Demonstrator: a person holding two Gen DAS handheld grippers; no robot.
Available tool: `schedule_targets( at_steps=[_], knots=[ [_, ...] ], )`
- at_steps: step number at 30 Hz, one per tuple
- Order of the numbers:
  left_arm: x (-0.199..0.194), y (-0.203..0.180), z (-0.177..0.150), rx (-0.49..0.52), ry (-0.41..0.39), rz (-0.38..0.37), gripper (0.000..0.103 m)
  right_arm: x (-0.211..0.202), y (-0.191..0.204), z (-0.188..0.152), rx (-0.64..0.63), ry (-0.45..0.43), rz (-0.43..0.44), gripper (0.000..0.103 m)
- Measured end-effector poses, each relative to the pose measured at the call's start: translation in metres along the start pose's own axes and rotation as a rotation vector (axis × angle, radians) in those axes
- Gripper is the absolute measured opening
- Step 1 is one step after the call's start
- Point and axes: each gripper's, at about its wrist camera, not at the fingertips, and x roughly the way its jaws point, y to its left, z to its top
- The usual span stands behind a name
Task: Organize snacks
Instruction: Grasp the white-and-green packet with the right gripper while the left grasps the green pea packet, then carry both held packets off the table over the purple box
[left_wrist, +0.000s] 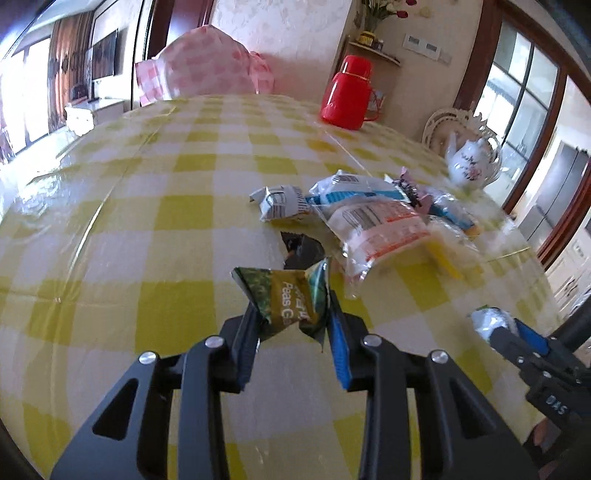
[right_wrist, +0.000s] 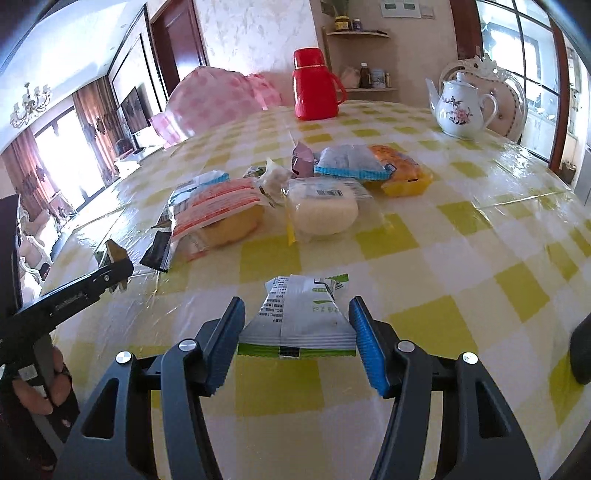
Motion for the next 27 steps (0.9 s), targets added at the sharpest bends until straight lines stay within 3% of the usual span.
schedule_targets(
  at_steps=[9, 19, 27],
  knots=[
    [-0.033, -0.01, -0.024, 0.001, -0.053, -0.007, 0.035, -0.015, -0.003, -0.01, 0.029, -0.029, 0.043, 0.058],
    [-0.059, -0.037, -0.049, 0.098, -0.022, 0.014, 0.035, -0.033, -0.007, -0.025, 0.073, -0.042, 0.104, 0.058],
    [-0.074, -0.035, -0.069, 0.131, -0.003, 0.011, 0.035, -0.049, -0.004, -0.039, 0.089, -0.049, 0.146, 0.058]
  ],
)
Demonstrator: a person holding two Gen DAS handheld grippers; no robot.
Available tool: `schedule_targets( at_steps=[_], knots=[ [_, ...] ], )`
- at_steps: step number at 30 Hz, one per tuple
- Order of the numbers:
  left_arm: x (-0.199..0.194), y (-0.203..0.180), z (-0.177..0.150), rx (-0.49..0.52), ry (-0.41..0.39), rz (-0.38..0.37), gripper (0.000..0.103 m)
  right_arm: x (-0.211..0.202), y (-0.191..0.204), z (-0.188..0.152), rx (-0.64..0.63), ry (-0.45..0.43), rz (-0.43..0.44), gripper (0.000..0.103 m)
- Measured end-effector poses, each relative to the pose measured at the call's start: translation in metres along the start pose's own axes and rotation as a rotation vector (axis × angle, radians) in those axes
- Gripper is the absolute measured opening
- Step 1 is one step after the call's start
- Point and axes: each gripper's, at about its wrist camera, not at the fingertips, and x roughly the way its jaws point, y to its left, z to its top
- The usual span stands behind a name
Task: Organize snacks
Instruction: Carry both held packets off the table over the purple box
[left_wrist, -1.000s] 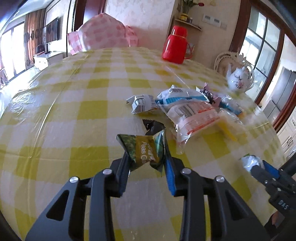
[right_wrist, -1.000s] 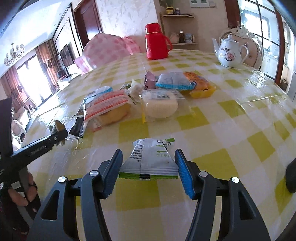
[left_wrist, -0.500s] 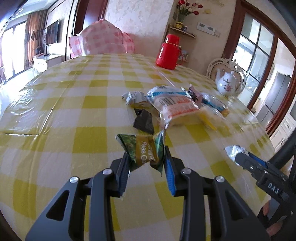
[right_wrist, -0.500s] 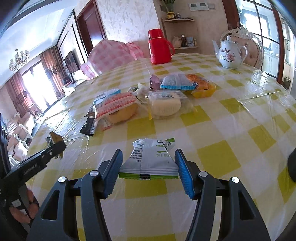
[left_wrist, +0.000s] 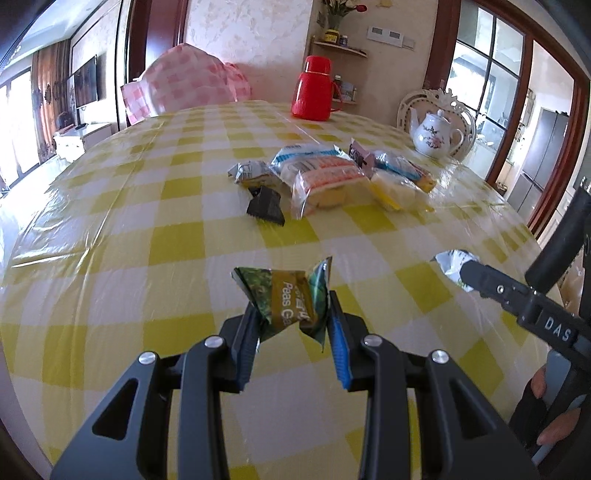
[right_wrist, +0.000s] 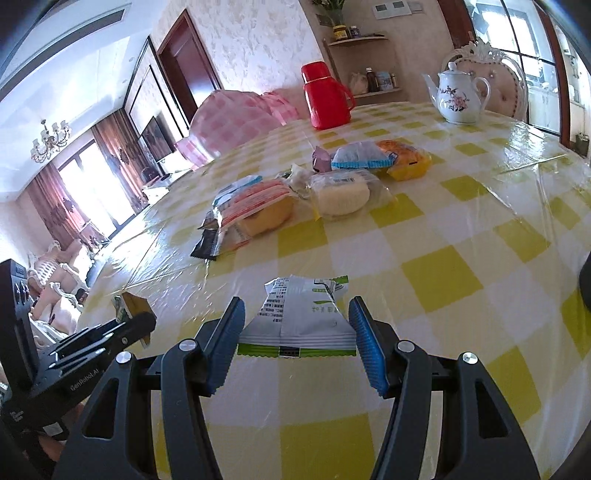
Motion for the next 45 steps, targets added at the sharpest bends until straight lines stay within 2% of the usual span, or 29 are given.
schedule_targets(
  at_steps=[9, 26, 36, 39, 45],
  knots=[
    [-0.018, 0.016, -0.021, 0.009, 0.016, 0.031, 0.035, -0.004, 0.022, -0.013, -0.003, 0.02, 0.076, 0.058],
    [-0.075, 0.09, -0.058, -0.054, 0.047, 0.157, 0.035, 0.007, 0.131, -0.046, -0.15, 0.102, 0.232, 0.058],
    [-0.134, 0.177, -0.087, -0.108, 0.081, 0.358, 0.035, -0.004, 0.253, -0.082, -0.343, 0.19, 0.421, 0.058],
    [-0.15, 0.21, -0.095, -0.155, 0.087, 0.428, 0.035, -0.014, 0.299, -0.101, -0.436, 0.215, 0.481, 0.058],
    [-0.177, 0.264, -0.11, -0.241, 0.097, 0.518, 0.035, -0.024, 0.361, -0.146, -0.591, 0.263, 0.55, 0.058]
  ],
)
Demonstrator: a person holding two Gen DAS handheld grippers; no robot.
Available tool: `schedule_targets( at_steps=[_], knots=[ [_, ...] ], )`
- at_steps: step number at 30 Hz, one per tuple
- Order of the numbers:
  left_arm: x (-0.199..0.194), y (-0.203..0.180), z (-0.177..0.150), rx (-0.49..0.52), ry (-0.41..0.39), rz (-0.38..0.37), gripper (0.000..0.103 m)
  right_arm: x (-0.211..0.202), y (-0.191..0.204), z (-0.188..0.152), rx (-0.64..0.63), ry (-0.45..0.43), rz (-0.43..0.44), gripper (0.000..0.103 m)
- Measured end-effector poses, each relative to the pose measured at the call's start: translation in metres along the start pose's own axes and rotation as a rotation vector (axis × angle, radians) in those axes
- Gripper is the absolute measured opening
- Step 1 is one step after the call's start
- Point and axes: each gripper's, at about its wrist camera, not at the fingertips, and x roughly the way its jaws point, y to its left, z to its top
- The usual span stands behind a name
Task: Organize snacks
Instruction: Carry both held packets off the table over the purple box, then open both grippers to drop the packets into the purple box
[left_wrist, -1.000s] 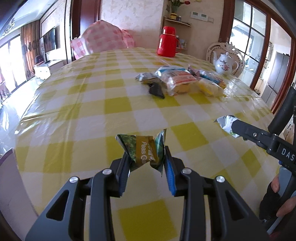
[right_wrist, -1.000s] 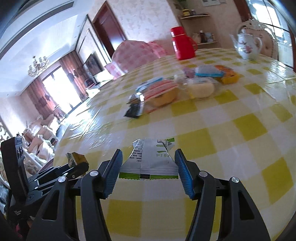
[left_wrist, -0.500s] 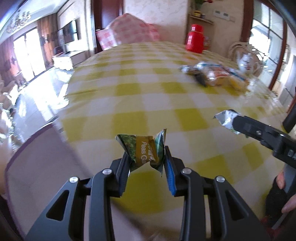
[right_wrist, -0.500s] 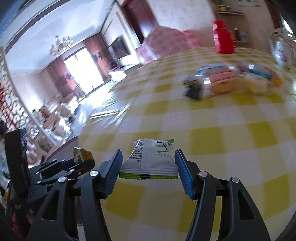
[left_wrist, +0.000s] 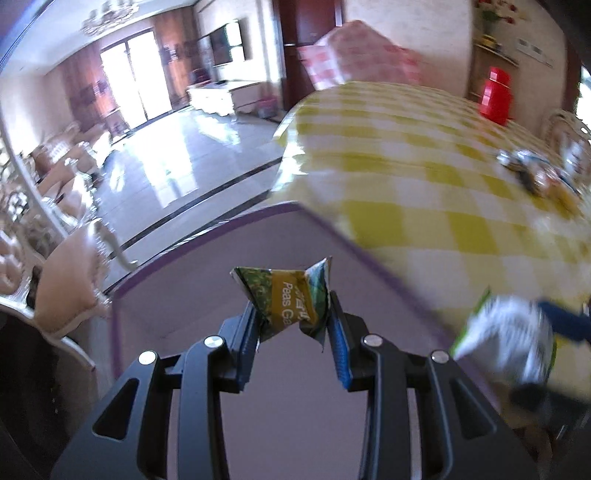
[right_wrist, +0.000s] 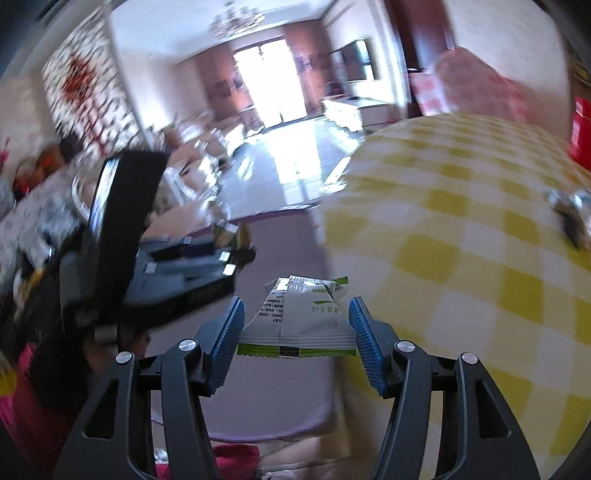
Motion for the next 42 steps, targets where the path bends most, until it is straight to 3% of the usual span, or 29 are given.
schedule_targets(
  at_steps=[4, 5, 7, 8, 9, 13, 16, 20, 26, 32, 38, 40, 42],
  knots=[
    [0.0, 0.027, 0.001, -0.038, 0.002, 0.044, 0.036, 0.018, 0.027, -0.008, -0.061, 0.026, 0.054, 0.058],
    [0.0, 0.03, 0.001, -0.039, 0.007, 0.054, 0.042, 0.019, 0.029, -0.01, -0.068, 0.022, 0.079, 0.059],
    [-0.001, 0.035, 0.001, -0.054, 0.002, 0.089, 0.056, 0.022, 0.029, -0.012, -0.077, 0.031, 0.127, 0.072],
    [-0.003, 0.036, 0.0, -0.063, -0.005, 0.107, 0.076, 0.021, 0.025, -0.013, -0.067, 0.023, 0.147, 0.081],
    [-0.006, 0.035, 0.0, -0.067, -0.015, 0.119, 0.082, 0.016, 0.021, -0.015, -0.055, 0.006, 0.155, 0.081],
    [-0.009, 0.028, 0.002, -0.053, -0.04, 0.124, 0.083, 0.0, -0.007, -0.012, -0.002, -0.045, 0.103, 0.081],
    [-0.009, 0.013, 0.003, -0.032, -0.064, 0.119, 0.092, -0.02, -0.039, -0.014, 0.071, -0.079, 0.065, 0.081],
    [-0.013, -0.009, 0.008, 0.005, -0.111, 0.098, 0.099, -0.063, -0.093, -0.017, 0.141, -0.17, -0.104, 0.081],
    [-0.026, -0.06, 0.014, 0.053, -0.147, -0.029, 0.101, -0.123, -0.177, -0.042, 0.32, -0.23, -0.285, 0.088],
    [-0.033, -0.149, 0.032, 0.069, -0.155, -0.304, 0.101, -0.18, -0.269, -0.08, 0.529, -0.256, -0.469, 0.088],
    [-0.005, -0.276, 0.054, 0.162, -0.107, -0.476, 0.101, -0.215, -0.331, -0.121, 0.644, -0.254, -0.581, 0.088],
    [0.008, -0.306, 0.059, 0.158, -0.087, -0.505, 0.101, -0.224, -0.348, -0.13, 0.694, -0.274, -0.553, 0.088],
    [0.016, -0.333, 0.065, 0.145, -0.089, -0.514, 0.101, -0.233, -0.357, -0.135, 0.702, -0.298, -0.585, 0.088]
  ],
)
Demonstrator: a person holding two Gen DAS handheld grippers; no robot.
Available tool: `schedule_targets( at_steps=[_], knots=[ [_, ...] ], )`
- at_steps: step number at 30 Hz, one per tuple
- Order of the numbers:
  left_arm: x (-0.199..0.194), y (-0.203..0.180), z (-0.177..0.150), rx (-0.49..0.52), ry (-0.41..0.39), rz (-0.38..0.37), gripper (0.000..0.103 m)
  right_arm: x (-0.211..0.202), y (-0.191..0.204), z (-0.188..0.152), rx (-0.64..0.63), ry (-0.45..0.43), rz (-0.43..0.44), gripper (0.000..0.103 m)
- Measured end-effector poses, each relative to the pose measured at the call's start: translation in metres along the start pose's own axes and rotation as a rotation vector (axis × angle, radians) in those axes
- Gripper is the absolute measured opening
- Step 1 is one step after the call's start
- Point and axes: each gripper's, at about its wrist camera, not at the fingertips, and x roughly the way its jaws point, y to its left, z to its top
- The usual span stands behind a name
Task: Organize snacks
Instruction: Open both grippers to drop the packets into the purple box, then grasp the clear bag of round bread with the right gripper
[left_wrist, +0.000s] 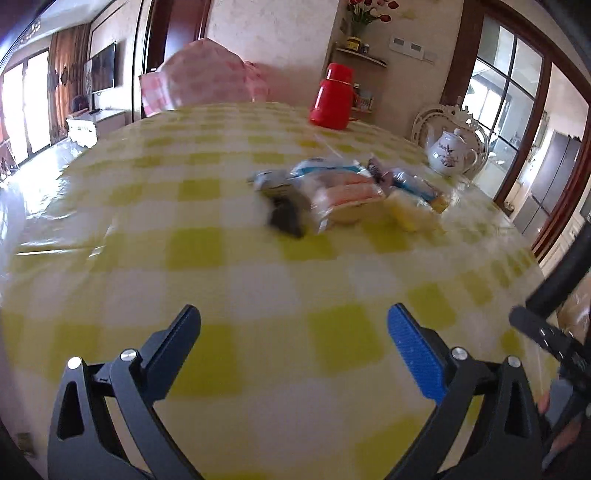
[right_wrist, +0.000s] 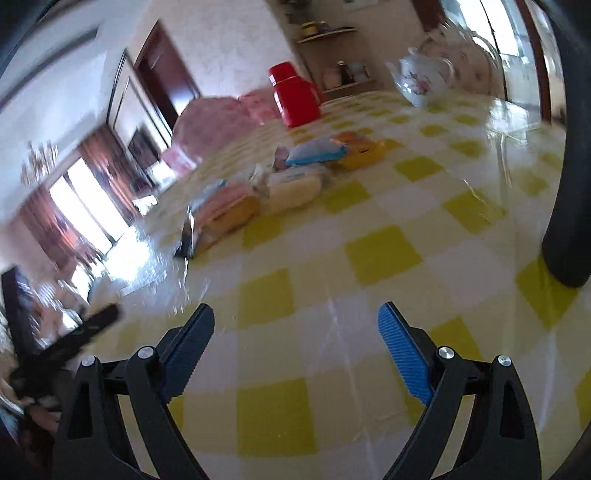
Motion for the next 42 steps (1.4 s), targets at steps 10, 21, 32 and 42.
schedule_targets(
  at_steps=[10, 21, 32, 42],
  knots=[
    [0.073, -0.046, 0.038, -0.049, -0.033, -0.067, 0.101, 0.067, 0.009, 0.05, -0.112, 0.074, -0.14, 0.088],
    [0.052, 0.003, 0.039, -0.278, -0.088, -0.118, 0.101, 0.161, 0.028, 0.119, -0.038, 0.084, -0.126, 0.088],
    [0.056, 0.005, 0.039, -0.258, -0.068, -0.091, 0.101, 0.167, 0.056, 0.098, -0.262, 0.14, -0.232, 0.062],
    [0.058, -0.009, 0.038, -0.187, -0.054, -0.062, 0.101, 0.054, 0.021, 0.035, -0.203, 0.058, -0.083, 0.06]
  ],
)
